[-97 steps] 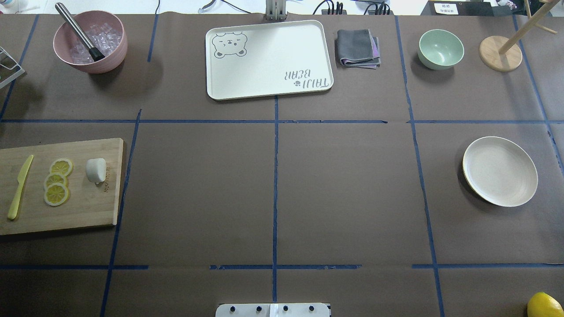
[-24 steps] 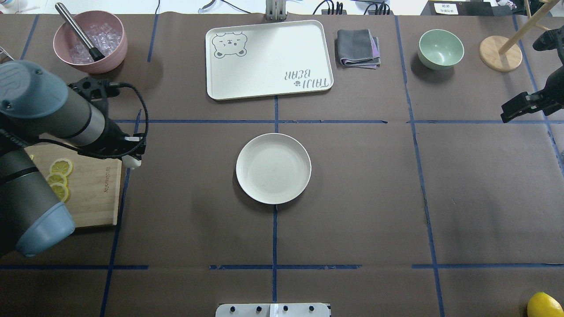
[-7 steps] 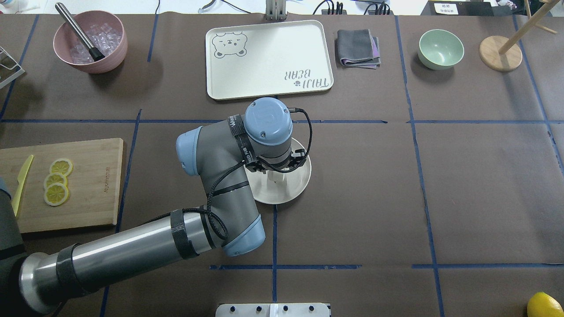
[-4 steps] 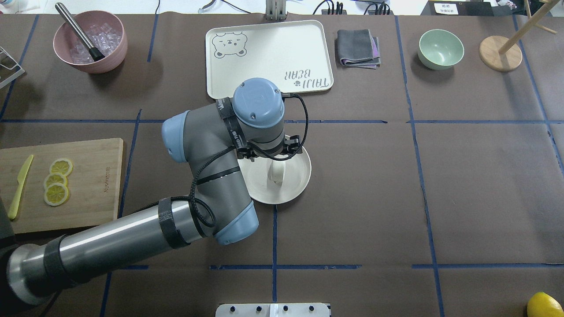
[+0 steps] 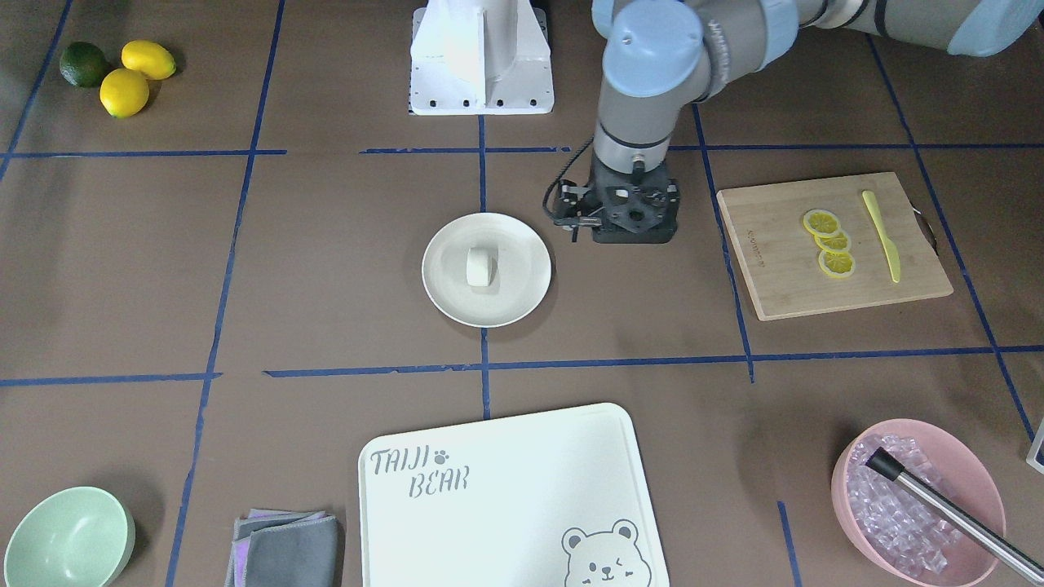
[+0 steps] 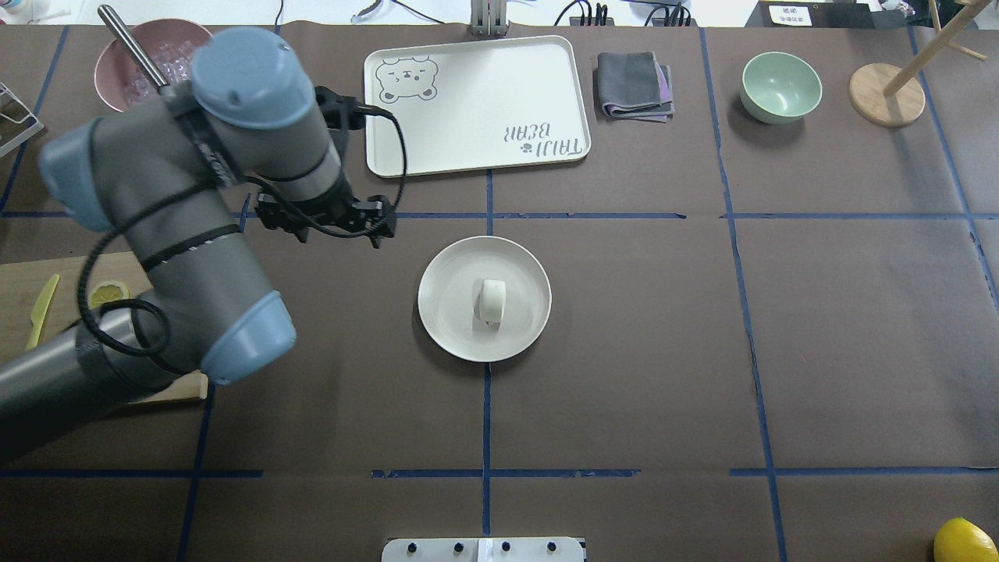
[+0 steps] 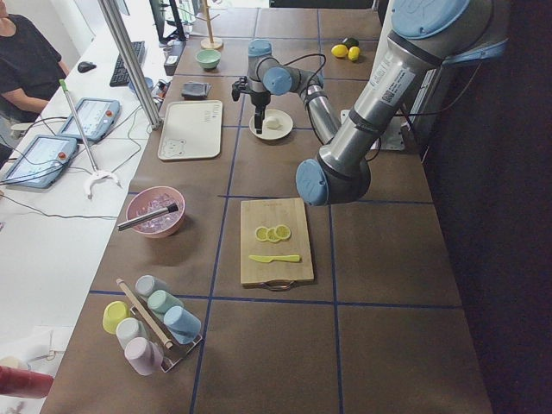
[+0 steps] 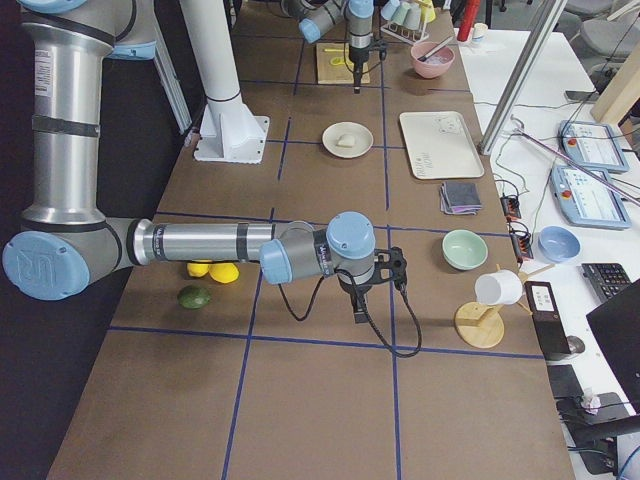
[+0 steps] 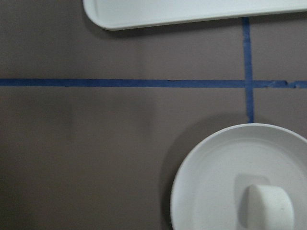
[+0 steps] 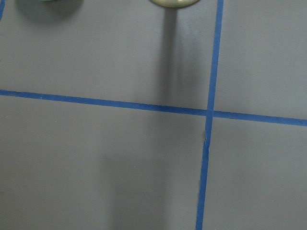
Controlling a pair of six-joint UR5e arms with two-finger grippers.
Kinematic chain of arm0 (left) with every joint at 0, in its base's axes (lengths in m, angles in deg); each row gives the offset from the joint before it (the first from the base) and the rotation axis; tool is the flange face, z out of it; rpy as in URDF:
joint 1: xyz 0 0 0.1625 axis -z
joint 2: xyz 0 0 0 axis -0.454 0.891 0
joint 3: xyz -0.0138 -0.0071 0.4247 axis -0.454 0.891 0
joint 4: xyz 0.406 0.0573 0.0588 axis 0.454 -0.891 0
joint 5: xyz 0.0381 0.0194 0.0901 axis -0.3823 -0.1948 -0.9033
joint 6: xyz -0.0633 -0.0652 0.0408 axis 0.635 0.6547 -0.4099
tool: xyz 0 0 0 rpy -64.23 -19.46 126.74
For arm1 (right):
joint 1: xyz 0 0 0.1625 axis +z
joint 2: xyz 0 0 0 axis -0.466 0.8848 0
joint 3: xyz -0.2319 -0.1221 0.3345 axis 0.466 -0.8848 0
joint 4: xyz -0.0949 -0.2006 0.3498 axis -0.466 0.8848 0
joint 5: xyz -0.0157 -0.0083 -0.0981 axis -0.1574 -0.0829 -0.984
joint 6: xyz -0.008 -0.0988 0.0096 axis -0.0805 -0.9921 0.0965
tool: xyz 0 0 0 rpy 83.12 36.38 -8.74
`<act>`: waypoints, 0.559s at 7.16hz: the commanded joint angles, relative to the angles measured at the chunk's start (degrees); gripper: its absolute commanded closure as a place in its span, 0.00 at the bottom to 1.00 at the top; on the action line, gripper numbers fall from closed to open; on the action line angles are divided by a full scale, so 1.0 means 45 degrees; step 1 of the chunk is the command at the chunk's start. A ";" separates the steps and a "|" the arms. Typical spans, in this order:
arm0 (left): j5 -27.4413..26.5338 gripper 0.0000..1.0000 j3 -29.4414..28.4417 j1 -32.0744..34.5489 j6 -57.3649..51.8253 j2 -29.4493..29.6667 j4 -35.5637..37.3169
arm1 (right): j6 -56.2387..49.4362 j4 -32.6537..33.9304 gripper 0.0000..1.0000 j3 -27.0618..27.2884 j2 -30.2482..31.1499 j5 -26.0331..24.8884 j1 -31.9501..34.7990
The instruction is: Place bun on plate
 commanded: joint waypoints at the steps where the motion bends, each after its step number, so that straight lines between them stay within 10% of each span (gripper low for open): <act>1: 0.1056 0.00 0.0640 0.1611 -0.2633 -0.1504 0.0077 | -0.0776 0.0922 0.00 0.0110 -0.0206 0.0035 0.0348; 4: 0.2695 0.00 0.0799 0.4477 -0.6984 -0.3689 0.0077 | -0.0857 0.1493 0.00 0.0189 -0.0150 -0.0043 0.0779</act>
